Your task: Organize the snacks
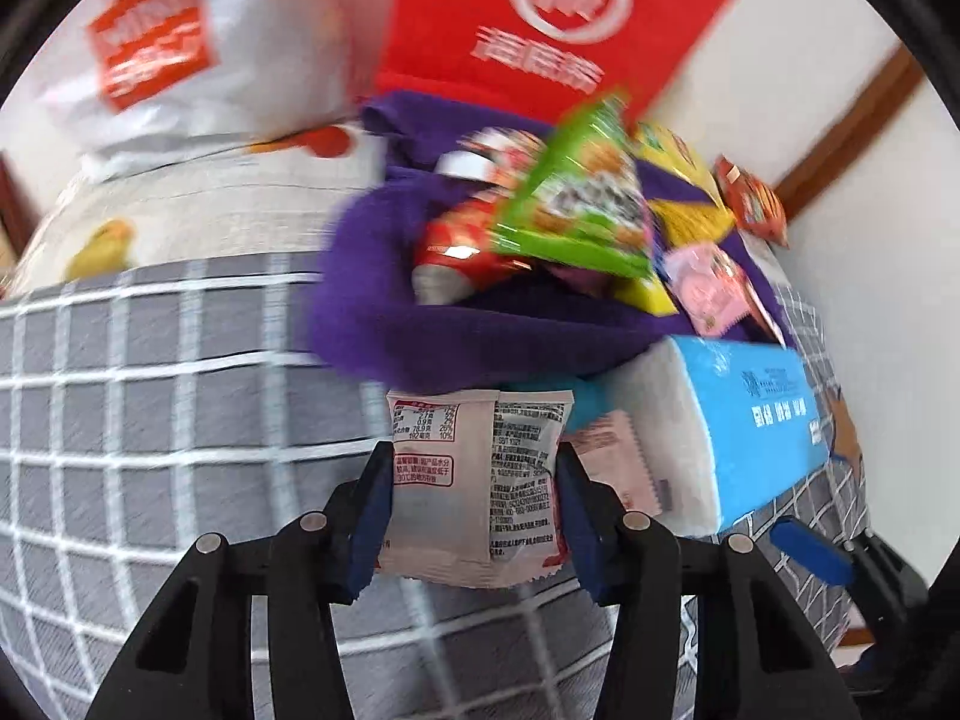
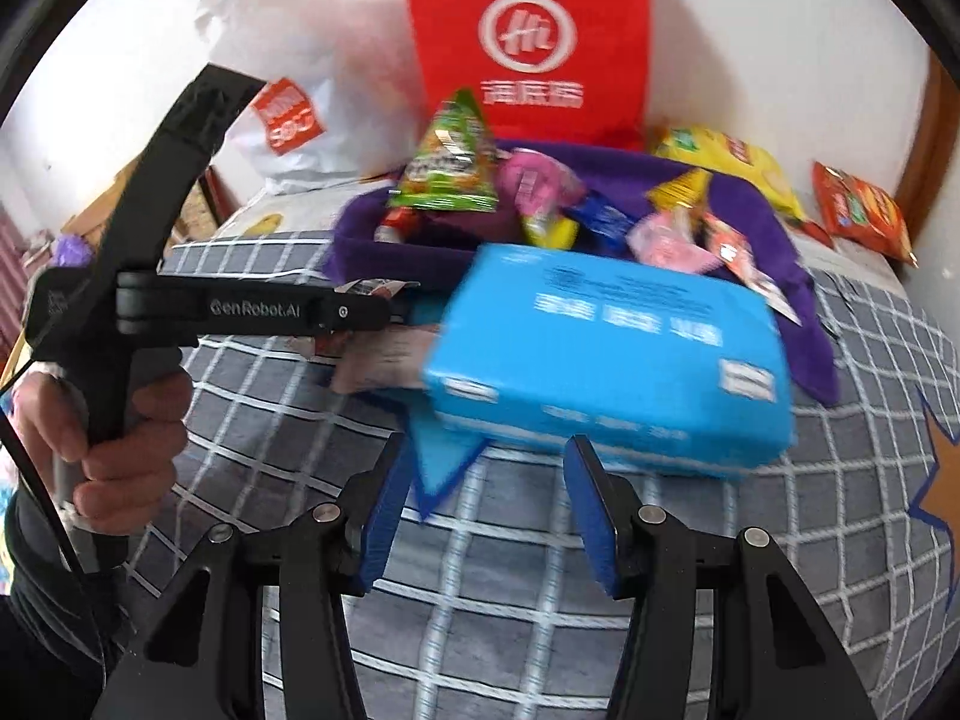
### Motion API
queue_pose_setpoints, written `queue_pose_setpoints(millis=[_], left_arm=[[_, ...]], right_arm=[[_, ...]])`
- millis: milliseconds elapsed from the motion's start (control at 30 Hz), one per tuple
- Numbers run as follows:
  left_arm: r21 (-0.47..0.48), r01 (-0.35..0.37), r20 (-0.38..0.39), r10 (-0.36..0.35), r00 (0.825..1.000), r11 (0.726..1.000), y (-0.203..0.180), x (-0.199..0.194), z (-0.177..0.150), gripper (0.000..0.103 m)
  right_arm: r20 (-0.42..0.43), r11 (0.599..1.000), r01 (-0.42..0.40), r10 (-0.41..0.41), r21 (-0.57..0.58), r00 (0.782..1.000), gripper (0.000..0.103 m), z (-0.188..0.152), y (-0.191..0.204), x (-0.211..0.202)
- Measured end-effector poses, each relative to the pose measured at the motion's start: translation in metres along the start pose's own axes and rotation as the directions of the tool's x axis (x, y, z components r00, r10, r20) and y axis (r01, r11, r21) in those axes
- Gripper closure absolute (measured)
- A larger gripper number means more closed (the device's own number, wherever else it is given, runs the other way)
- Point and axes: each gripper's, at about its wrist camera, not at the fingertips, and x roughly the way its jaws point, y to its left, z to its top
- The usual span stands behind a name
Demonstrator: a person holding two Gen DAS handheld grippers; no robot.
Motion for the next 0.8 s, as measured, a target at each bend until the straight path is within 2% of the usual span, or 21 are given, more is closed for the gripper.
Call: queue_pose_setpoints(millis=[67,167,267,367,433,467,667,767,800], left_arm=[[-0.037,-0.007,0.014,0.008,1.0,0.999,0.016,-0.015,-0.004,0.054],[-0.06,-0.056,0.03,0.058,0.998,0.997,0.031,-0.028,-0.006,0.054],[-0.081,-0.063,0.052,0.067,0.996,0.995,0.043,-0.04,-0.008,0.054],[-0.096,-0.076,0.081,0.084,0.993,0.992,0.053,-0.051,-0.008,0.054],[-0.097,-0.076,0.091,0.085,0.992,0.992,0.058,-0.056,-0.008,0.054],[-0.096,-0.071,0.095,0.081,0.992,0.993,0.061,-0.059,-0.008,0.054],[-0.09,-0.046,0.107,0.055,0.993,0.995,0.062,-0.062,-0.01,0.054],[-0.097,-0.032,0.111,0.043,0.993,0.995,0.064,-0.063,-0.011,0.054],[-0.099,-0.03,0.112,0.041,0.993,0.995,0.064,-0.064,-0.011,0.054]], right_arm=[[0.019,0.999,-0.01,0.011,-0.031,1.0,0.05,0.005,0.014,0.0],[0.046,0.996,-0.025,0.029,-0.085,0.999,0.05,0.013,0.035,0.0],[0.057,0.992,-0.028,0.036,-0.126,0.998,0.05,0.021,0.053,0.008],[0.055,0.985,0.006,0.003,-0.171,0.998,0.056,0.026,0.068,0.023],[0.03,0.981,0.005,0.0,-0.194,1.0,0.067,0.027,0.075,0.035],[0.018,0.979,0.009,-0.005,-0.206,1.0,0.069,0.026,0.077,0.041],[-0.016,0.964,0.036,-0.042,-0.264,0.999,0.07,0.02,0.091,0.062],[0.002,0.945,0.091,-0.095,-0.315,0.995,0.07,0.016,0.099,0.068],[0.014,0.932,0.128,-0.13,-0.338,0.991,0.072,0.015,0.102,0.072]])
